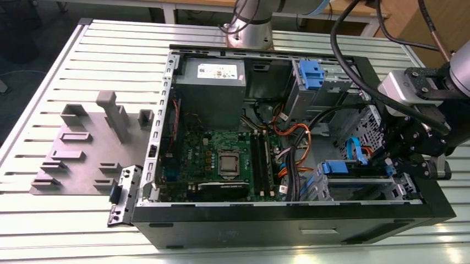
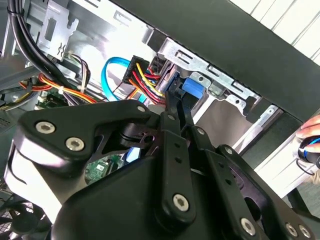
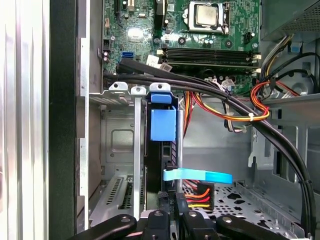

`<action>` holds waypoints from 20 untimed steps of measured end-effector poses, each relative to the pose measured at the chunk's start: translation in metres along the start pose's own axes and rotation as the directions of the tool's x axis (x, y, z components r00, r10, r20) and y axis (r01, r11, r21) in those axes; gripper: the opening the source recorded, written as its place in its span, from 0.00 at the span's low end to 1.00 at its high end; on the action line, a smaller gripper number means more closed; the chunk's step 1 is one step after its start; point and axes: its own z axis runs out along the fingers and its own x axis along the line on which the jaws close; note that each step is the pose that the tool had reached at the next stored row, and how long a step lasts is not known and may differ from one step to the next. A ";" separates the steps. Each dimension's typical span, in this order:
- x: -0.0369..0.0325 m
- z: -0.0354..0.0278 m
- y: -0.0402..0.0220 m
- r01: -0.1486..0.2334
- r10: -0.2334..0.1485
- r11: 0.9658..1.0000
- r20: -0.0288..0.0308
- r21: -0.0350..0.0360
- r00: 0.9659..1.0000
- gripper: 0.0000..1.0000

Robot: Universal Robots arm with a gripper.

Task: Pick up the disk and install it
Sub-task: 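Insert the second disk wire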

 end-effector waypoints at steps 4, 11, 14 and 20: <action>0.0000 0.0000 0.0015 0.000 0.000 1.000 0.000 0.000 1.000 0.16; 0.0000 0.0004 0.0025 0.000 0.000 1.000 0.000 0.000 1.000 0.16; 0.0001 0.0016 0.0025 0.000 0.000 1.000 0.000 0.000 1.000 0.16; 0.0002 0.0017 0.0030 0.000 0.000 1.000 0.000 0.000 1.000 0.16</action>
